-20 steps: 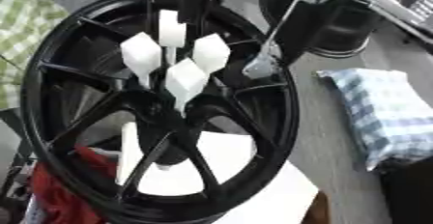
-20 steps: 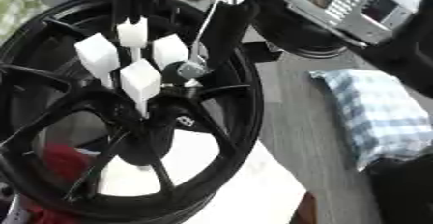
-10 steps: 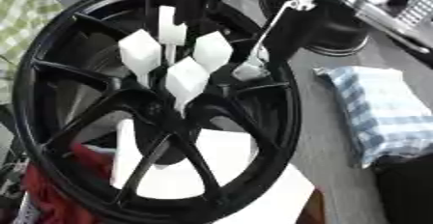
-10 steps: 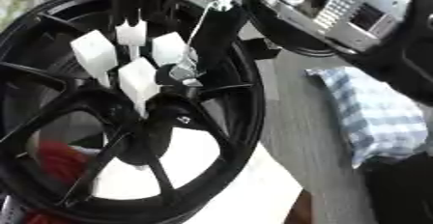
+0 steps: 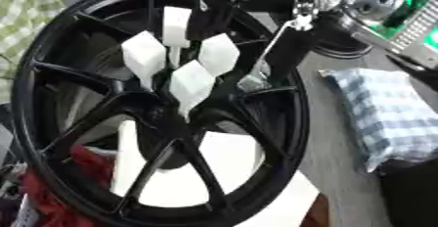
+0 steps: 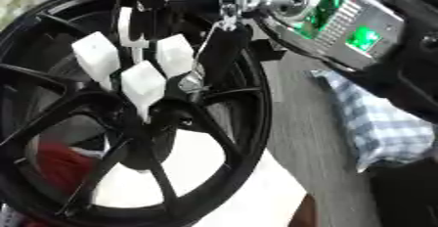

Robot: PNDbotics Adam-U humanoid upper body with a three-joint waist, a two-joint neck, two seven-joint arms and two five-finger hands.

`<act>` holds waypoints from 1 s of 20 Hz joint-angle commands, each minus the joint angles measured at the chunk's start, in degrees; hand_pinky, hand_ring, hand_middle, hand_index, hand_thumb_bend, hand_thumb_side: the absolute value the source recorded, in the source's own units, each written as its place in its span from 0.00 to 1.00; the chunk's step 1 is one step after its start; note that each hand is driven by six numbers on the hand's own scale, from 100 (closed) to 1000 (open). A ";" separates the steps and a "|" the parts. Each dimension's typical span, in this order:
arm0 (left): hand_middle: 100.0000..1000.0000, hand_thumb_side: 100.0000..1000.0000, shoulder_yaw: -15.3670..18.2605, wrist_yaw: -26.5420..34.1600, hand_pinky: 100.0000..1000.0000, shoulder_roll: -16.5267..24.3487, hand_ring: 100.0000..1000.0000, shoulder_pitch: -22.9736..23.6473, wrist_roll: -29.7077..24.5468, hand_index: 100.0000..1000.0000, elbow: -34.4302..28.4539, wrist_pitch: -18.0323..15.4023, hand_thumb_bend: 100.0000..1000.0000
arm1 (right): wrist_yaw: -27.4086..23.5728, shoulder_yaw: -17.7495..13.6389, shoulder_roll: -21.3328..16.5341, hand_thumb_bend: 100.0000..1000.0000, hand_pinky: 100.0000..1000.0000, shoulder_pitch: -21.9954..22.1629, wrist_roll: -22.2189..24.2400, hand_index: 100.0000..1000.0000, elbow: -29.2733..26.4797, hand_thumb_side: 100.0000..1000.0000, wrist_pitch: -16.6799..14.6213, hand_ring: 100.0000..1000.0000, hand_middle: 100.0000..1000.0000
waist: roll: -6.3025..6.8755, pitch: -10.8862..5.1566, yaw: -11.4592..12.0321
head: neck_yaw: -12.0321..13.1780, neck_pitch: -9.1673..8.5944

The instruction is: Pull the pin out of the wheel hub.

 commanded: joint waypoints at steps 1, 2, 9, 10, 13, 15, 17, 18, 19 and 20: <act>0.73 0.93 0.17 -0.39 0.82 0.67 0.85 -0.42 -0.23 0.78 -1.16 0.05 0.14 | 1.19 -1.43 -2.19 0.40 0.74 -0.14 -0.42 0.74 -0.65 0.00 0.25 0.74 0.65 | 0.47 -0.46 0.11 | -0.24 -0.72; 0.73 0.93 0.15 -0.41 0.82 0.63 0.85 -0.45 -0.29 0.78 -1.16 0.08 0.13 | 1.39 -1.52 -2.25 0.40 0.74 0.02 -0.52 0.74 -0.65 0.00 0.33 0.74 0.65 | 0.43 -0.39 0.14 | -0.24 -0.74; 0.73 0.94 0.05 -0.59 0.82 0.31 0.85 -0.62 -0.58 0.78 -1.16 0.26 0.13 | 2.12 -2.77 -2.83 0.39 0.74 1.52 -2.07 0.74 -0.65 0.00 0.87 0.75 0.66 | 0.08 0.24 0.48 | -0.28 -0.89; 0.73 0.94 0.03 -0.62 0.82 0.29 0.85 -0.66 -0.62 0.78 -1.16 0.27 0.13 | 2.18 -2.96 -2.91 0.39 0.75 1.69 -2.32 0.74 -0.65 0.00 0.79 0.75 0.66 | 0.05 0.32 0.51 | -0.27 -0.92; 0.73 0.94 -0.02 -0.68 0.82 0.23 0.85 -0.76 -0.73 0.78 -1.16 0.28 0.13 | 2.39 -3.42 -3.13 0.39 0.75 2.19 -2.97 0.74 -0.65 0.00 0.67 0.76 0.68 | -0.06 0.52 0.62 | -0.31 -1.02; 0.73 0.94 -0.06 -0.69 0.82 0.18 0.85 -0.81 -0.79 0.78 -1.16 0.30 0.13 | 2.59 -3.60 -3.22 0.39 0.75 2.39 -3.26 0.74 -0.65 0.00 0.67 0.77 0.69 | -0.14 0.63 0.69 | -0.33 -1.12; 0.73 0.94 -0.11 -0.71 0.82 0.14 0.85 -0.89 -0.88 0.78 -1.16 0.31 0.12 | 2.83 -3.69 -3.26 0.39 0.75 2.57 -3.35 0.73 -0.65 0.00 0.89 0.77 0.69 | -0.26 0.78 0.81 | -0.42 -1.25; 0.73 0.95 -0.13 -0.73 0.82 0.13 0.85 -0.92 -0.92 0.78 -1.16 0.32 0.12 | 2.89 -3.70 -3.26 0.39 0.75 2.62 -3.34 0.73 -0.65 0.00 1.01 0.77 0.68 | -0.31 0.84 0.85 | -0.45 -1.29; 0.73 0.95 -0.15 -0.74 0.82 0.12 0.85 -0.95 -0.96 0.78 -1.16 0.33 0.12 | 2.96 -3.69 -3.27 0.39 0.75 2.68 -3.32 0.73 -0.65 0.00 1.18 0.77 0.68 | -0.36 0.91 0.90 | -0.48 -1.32; 0.73 0.95 -0.16 -0.76 0.82 0.11 0.85 -0.97 -0.99 0.78 -1.16 0.34 0.12 | 3.07 -3.68 -3.29 0.38 0.75 2.74 -3.28 0.73 -0.65 0.00 1.42 0.77 0.68 | -0.38 0.98 0.94 | -0.51 -1.33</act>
